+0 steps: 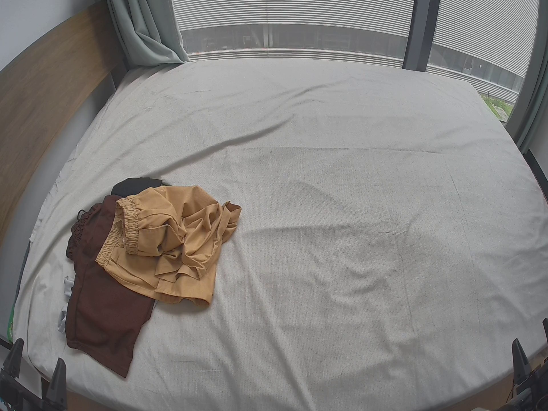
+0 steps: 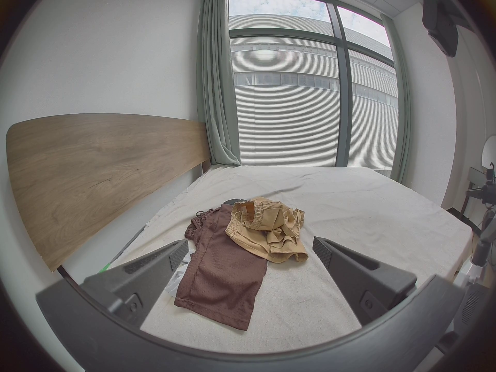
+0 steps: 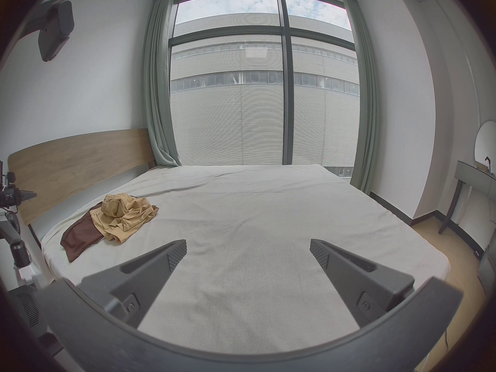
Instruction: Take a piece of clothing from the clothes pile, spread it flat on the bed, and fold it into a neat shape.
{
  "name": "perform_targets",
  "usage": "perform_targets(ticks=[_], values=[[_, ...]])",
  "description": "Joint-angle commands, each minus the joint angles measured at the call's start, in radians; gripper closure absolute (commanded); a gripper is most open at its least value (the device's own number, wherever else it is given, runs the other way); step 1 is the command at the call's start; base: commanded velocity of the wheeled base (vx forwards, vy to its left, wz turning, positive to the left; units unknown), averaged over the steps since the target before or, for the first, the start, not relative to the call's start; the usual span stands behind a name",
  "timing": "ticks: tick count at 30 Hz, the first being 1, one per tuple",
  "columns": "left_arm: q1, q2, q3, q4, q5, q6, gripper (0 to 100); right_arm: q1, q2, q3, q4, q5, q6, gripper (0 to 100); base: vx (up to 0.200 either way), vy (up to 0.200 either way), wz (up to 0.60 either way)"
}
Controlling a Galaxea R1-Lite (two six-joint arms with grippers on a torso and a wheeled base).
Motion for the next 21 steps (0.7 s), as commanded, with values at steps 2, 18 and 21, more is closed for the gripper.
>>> perform_targets(ticks=[2, 18, 21], values=[[0.000, -0.016, 0.018, -0.001, -0.006, 0.006, 0, 0.000, -0.016, 0.018, 0.001, -0.001, 0.000, 0, 0.000, 0.000, 0.00], [-0.067, 0.162, -0.223, -0.024, -0.017, -0.077, 0, 0.000, -0.016, 0.018, 0.001, -0.001, 0.000, 0, 0.000, 0.000, 0.00], [-0.070, 0.205, -0.234, -0.032, -0.017, -0.101, 0, 0.000, -0.016, 0.018, 0.001, -0.001, 0.000, 0, 0.000, 0.000, 0.00]])
